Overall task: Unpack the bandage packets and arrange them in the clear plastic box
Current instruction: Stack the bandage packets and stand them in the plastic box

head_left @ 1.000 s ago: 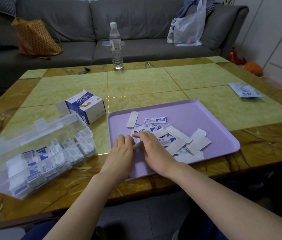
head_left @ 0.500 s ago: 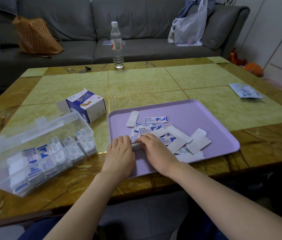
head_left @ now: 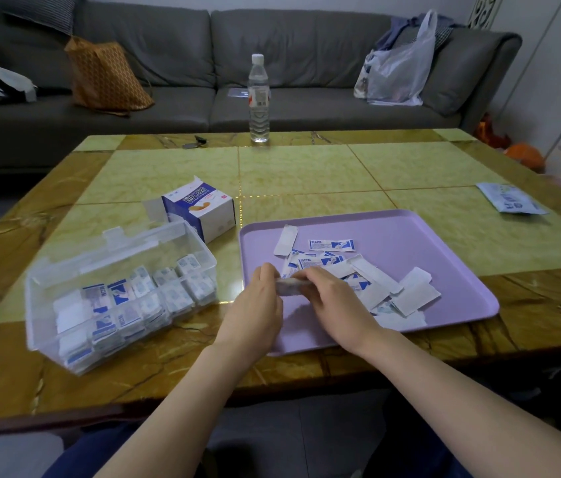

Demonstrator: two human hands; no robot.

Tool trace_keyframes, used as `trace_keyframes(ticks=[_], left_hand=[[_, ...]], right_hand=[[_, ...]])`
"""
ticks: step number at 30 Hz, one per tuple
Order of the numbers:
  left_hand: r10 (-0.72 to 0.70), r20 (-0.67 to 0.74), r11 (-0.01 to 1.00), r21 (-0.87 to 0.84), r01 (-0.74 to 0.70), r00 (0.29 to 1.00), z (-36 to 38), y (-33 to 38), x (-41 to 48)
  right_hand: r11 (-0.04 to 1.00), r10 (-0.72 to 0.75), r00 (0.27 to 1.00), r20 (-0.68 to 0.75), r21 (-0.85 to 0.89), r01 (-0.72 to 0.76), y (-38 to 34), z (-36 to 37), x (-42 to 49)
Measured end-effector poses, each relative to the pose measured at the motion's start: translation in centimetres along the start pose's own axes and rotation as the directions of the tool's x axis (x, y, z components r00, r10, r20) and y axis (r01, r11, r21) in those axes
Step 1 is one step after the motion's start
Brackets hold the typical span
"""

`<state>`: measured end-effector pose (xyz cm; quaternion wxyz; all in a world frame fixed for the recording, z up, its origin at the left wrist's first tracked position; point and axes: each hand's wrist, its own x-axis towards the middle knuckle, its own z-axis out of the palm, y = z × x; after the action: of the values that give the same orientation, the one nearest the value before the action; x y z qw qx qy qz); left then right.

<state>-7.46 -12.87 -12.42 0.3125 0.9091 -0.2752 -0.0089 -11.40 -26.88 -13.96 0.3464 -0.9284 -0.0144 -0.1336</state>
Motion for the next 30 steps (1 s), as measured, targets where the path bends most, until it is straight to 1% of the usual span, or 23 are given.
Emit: trace_keyframes(ticks=[2,5,7,10,12,13,16,18,19,20,22,25,27,30], left_hand=[[0.005,-0.073,0.993,-0.119,-0.014,0.997,-0.7,0.2,-0.2],[-0.006,-0.137,0.977,-0.211,-0.024,0.991,-1.7,0.3,-0.5],[-0.006,-0.155,0.974,-0.223,-0.029,0.988,-2.2,0.1,-0.8],[0.003,-0.149,0.986,-0.166,-0.028,0.989,-2.9,-0.5,-1.3],[0.012,-0.191,0.985,-0.166,-0.044,0.981,-3.5,-1.0,-1.4],[0.016,-0.228,0.977,-0.202,-0.063,0.973,-4.0,-1.2,-1.6],[-0.026,-0.333,0.916,-0.385,-0.111,0.943,-5.2,-1.3,-2.1],[-0.082,-0.393,0.875,-0.468,-0.122,0.916,-6.0,-1.6,-2.5],[-0.106,-0.42,0.869,-0.48,-0.122,0.901,-6.4,-1.9,-2.7],[-0.123,-0.439,0.87,-0.479,-0.117,0.89,-6.7,-2.1,-2.9],[-0.129,-0.447,0.883,-0.458,-0.102,0.885,-7.3,-2.5,-3.1],[-0.07,-0.414,0.928,-0.36,-0.092,0.907,-8.1,-3.2,-3.6],[-0.026,-0.426,0.952,-0.287,-0.108,0.904,-8.7,-3.8,-4.0],[-0.006,-0.471,0.963,-0.241,-0.122,0.882,-9.4,-4.4,-4.5]], right_hand=[[0.999,0.009,1.0,0.016,0.031,-0.01,-0.3,-0.3,0.0],[1.0,-0.005,1.0,0.009,0.029,0.005,-1.1,-0.3,0.1],[0.998,-0.035,0.999,-0.027,0.045,0.036,-1.8,0.0,0.2],[0.997,-0.048,0.995,-0.084,0.048,0.052,-2.6,0.0,0.3],[0.997,-0.052,0.993,-0.11,0.054,0.058,-3.0,-0.2,0.5],[0.996,-0.048,0.992,-0.114,0.074,0.057,-3.4,-0.2,0.8],[0.975,-0.01,0.998,-0.061,0.22,0.023,-4.9,-0.2,1.1],[0.96,-0.034,0.999,-0.002,0.276,0.033,-6.3,-0.1,1.3],[0.958,-0.061,0.998,0.03,0.281,0.05,-7.0,0.1,1.4],[0.96,-0.09,0.995,0.051,0.269,0.073,-7.6,0.4,1.5],[0.967,-0.132,0.991,0.039,0.225,0.12,-8.6,1.0,1.6],[0.97,-0.171,0.984,-0.052,0.165,0.178,-9.6,1.3,2.0],[0.967,-0.228,0.969,-0.099,0.093,0.237,-9.9,1.4,2.4],[0.95,-0.312,0.947,-0.072,-0.04,0.309,-10.3,1.7,3.0]])
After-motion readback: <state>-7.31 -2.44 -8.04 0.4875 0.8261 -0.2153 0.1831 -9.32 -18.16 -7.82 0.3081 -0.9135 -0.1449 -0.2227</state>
